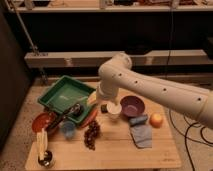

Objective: Place pepper in tray

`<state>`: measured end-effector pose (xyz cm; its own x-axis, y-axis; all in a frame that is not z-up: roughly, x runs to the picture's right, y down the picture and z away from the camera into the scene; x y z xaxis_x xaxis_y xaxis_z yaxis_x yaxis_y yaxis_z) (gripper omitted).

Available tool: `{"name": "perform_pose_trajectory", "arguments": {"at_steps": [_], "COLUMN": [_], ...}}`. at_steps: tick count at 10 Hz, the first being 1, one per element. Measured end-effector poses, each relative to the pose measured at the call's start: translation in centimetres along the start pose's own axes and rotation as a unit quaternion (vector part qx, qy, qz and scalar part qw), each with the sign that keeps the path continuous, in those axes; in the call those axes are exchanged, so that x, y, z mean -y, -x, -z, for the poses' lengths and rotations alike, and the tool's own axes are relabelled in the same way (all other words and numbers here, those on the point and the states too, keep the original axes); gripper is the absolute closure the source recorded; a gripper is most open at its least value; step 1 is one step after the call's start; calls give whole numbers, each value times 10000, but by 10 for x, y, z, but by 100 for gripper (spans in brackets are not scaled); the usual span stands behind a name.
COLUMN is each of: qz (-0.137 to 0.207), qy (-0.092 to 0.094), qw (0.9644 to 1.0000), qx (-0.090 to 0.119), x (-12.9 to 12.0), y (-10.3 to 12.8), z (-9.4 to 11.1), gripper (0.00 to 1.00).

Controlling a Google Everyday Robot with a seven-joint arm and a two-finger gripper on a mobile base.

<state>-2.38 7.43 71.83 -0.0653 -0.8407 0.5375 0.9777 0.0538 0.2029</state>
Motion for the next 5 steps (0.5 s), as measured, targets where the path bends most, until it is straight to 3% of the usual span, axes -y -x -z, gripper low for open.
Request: {"name": "perform_pose_trajectory", "arguments": {"at_steps": [3, 5], "qz": [-320, -466], "qy": [-132, -106], "qw": [9993, 9987], "qx": [170, 181], "x": [28, 42], "y": [10, 11], "z": [-44, -51], "gripper": [20, 20]}}
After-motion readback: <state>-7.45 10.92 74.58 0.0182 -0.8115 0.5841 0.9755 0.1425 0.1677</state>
